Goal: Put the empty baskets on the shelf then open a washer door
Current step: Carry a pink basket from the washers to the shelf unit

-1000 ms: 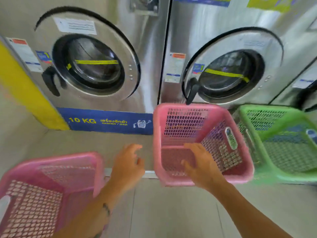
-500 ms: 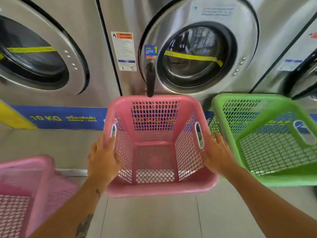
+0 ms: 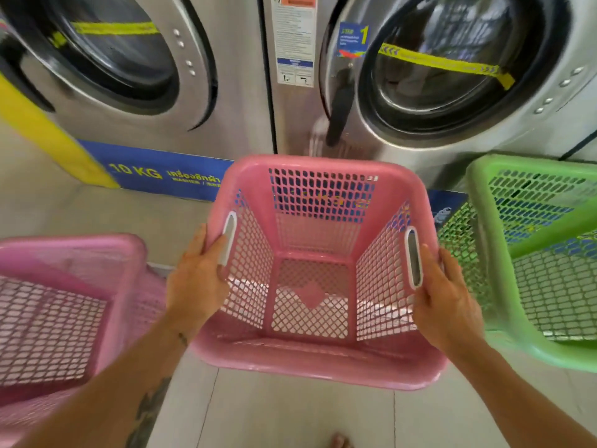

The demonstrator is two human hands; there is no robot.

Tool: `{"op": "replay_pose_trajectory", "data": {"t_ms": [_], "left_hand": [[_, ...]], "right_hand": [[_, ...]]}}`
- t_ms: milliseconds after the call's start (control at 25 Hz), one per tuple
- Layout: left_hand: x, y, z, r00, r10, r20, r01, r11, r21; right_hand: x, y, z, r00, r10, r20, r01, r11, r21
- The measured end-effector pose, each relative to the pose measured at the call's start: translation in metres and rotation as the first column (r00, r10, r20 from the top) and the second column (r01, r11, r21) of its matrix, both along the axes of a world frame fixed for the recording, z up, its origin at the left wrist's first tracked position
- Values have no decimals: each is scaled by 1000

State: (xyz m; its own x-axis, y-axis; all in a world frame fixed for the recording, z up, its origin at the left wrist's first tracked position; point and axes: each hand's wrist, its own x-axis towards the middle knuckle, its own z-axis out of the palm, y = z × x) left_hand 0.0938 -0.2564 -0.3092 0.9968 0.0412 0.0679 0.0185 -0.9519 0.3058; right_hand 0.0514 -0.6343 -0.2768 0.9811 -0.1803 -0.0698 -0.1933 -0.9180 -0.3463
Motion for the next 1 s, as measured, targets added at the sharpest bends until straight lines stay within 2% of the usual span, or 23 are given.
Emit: {"op": "replay_pose_trajectory", "data": {"t_ms": [360, 560, 680, 840, 1000], "left_hand": [[-104, 86, 2, 994, 104, 29, -103, 994, -36], [-121, 111, -14, 990, 141, -21, -142, 987, -73], [-138, 116, -21, 984, 180, -17, -180, 976, -122], [-161, 126, -40, 988, 126, -84, -135, 984, -115], [-147, 135, -64, 982, 79, -171, -87, 995, -44]], "right_hand": [[-60, 88, 7, 997, 73, 26, -74, 995, 70], [-68, 120, 6, 1000, 5, 29, -7, 998, 64], [-78, 122, 11, 999, 31, 26, -32, 999, 41], [-108, 138, -6, 999, -7, -48, 8, 1000, 24], [-105, 149, -50, 994, -2, -111, 3, 1000, 11]]}}
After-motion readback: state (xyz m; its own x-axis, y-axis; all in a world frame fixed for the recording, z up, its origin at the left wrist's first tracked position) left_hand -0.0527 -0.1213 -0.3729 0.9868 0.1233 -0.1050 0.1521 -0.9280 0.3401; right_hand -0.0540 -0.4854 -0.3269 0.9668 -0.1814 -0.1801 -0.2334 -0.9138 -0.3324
